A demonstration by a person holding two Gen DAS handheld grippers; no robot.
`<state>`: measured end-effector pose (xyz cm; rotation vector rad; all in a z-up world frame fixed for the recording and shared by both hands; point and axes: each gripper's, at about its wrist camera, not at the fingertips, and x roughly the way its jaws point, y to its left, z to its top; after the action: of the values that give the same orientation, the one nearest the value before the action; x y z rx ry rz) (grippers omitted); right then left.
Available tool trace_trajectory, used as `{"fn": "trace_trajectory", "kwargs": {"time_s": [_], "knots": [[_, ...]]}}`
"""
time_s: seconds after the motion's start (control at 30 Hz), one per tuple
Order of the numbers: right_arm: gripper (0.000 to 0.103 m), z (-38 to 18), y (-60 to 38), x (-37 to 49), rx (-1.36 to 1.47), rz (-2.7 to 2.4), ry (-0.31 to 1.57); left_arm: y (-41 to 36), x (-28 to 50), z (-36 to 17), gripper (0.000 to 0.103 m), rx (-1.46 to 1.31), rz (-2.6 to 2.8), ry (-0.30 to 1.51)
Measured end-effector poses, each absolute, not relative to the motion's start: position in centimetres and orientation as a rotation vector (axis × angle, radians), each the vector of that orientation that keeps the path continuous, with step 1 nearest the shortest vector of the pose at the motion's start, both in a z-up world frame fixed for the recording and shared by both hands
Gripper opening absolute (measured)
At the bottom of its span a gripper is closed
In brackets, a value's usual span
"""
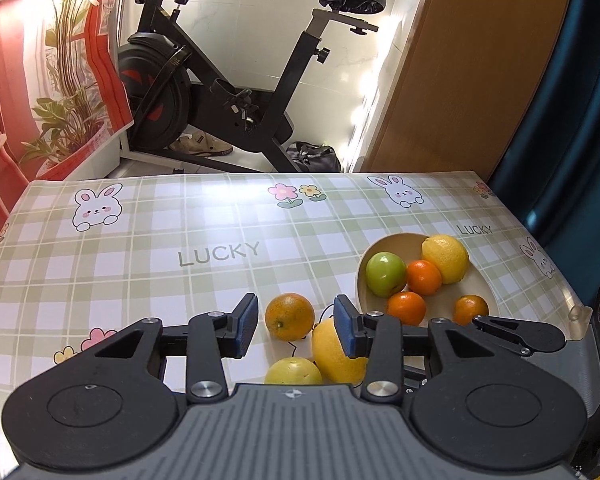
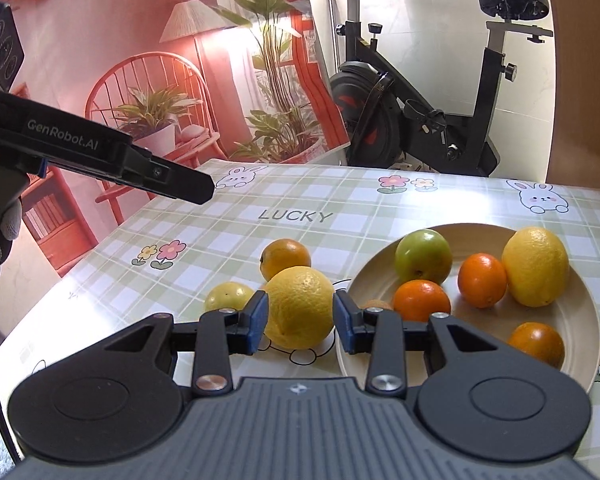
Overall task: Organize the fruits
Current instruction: 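Move the open left tool to the large lemon on the table, then close the left tool's fingers around the large lemon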
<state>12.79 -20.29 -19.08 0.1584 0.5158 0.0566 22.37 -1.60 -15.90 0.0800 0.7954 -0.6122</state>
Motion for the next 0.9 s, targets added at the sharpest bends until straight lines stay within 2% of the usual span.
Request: {"fn": "trace_trajectory", "kwargs": {"time_s": [0.03, 0.2, 0.3, 0.37, 0.63, 0.83, 0.9], "knots": [[0.045, -19.2, -20.2, 13.0, 0.153, 0.055, 0.517, -1.8, 22.6, -16.3, 0.044, 0.074, -0.614, 0.802], [0.049, -19.6, -19.4, 14.2, 0.122, 0.064, 0.532, -2.6, 23.2, -18.4, 0.044, 0.037, -0.63, 0.84], [0.057, -20.0, -19.0, 15.1, 0.106, 0.064, 0.544, -3.0, 23.3, -19.4, 0.044, 0.012, -0.638, 0.865], [0.057, -20.4, -18.8, 15.4, 0.094, 0.054, 0.555, -3.2, 23.4, -19.8, 0.044, 0.004, -0.643, 0.878], [0.05, -21.5, -18.7, 13.7, 0.073, 0.063, 0.541, -4.1, 23.5, -21.2, 0.045, -0.022, -0.68, 0.923], [0.038, -21.8, -19.0, 12.1, 0.108, 0.076, 0.547, -5.5, 22.4, -21.6, 0.047, 0.031, -0.719, 0.93], [0.037, -22.0, -19.2, 11.9, 0.127, 0.076, 0.557, -5.6, 22.4, -21.8, 0.048, 0.028, -0.712, 0.933]]}}
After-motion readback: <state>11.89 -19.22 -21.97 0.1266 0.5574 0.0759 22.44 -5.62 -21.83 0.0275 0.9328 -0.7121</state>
